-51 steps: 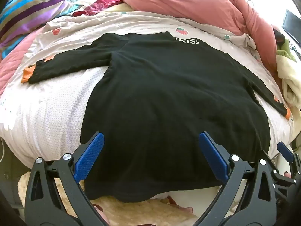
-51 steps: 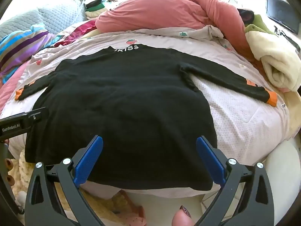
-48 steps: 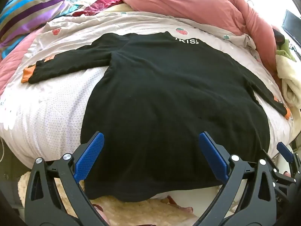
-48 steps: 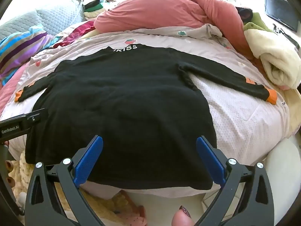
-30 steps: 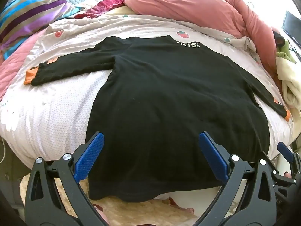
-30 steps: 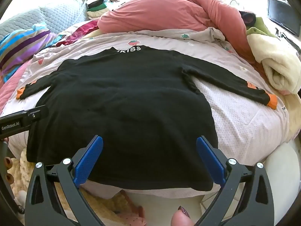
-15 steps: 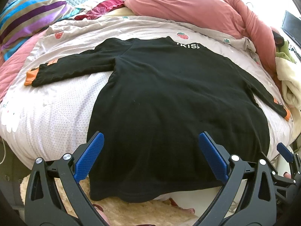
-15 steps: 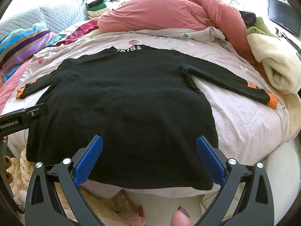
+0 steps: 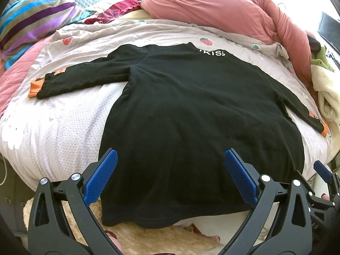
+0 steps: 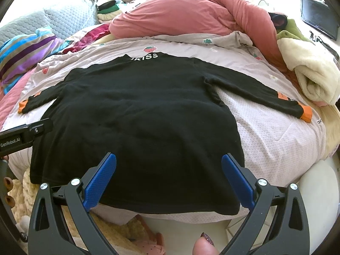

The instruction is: Fold small clothes

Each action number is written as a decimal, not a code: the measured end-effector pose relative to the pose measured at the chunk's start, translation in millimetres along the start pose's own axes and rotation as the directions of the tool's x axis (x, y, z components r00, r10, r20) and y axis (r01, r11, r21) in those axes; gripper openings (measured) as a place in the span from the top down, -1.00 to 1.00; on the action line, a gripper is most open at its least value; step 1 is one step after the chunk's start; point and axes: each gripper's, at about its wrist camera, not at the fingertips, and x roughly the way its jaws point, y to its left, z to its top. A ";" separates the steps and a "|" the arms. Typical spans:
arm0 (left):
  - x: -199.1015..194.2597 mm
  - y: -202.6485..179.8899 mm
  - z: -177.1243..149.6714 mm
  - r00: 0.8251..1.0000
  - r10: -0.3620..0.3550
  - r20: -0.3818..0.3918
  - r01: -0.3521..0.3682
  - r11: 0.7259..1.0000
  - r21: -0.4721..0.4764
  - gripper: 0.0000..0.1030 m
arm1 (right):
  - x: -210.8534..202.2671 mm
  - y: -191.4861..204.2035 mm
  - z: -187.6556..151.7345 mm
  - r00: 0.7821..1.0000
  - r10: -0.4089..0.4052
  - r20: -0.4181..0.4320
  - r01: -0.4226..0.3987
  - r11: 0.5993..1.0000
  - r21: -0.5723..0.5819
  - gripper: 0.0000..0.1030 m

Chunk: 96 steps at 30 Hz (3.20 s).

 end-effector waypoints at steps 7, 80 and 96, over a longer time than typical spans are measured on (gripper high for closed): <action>-0.6 -1.1 0.1 1.000 0.000 0.004 0.000 1.000 0.005 -0.84 | -1.0 -0.6 1.1 1.000 0.000 0.004 0.000 1.000 0.003 -0.92; 134.8 -71.4 121.3 0.999 -0.001 -0.041 0.005 0.995 0.099 -0.84 | 120.8 -296.2 63.8 0.971 -0.225 -0.077 0.222 0.737 0.638 -0.92; 146.0 -75.9 133.2 0.999 -0.022 -0.040 0.026 0.994 0.103 -0.84 | 114.7 -316.7 71.0 0.963 -0.256 0.079 0.136 0.722 0.678 0.62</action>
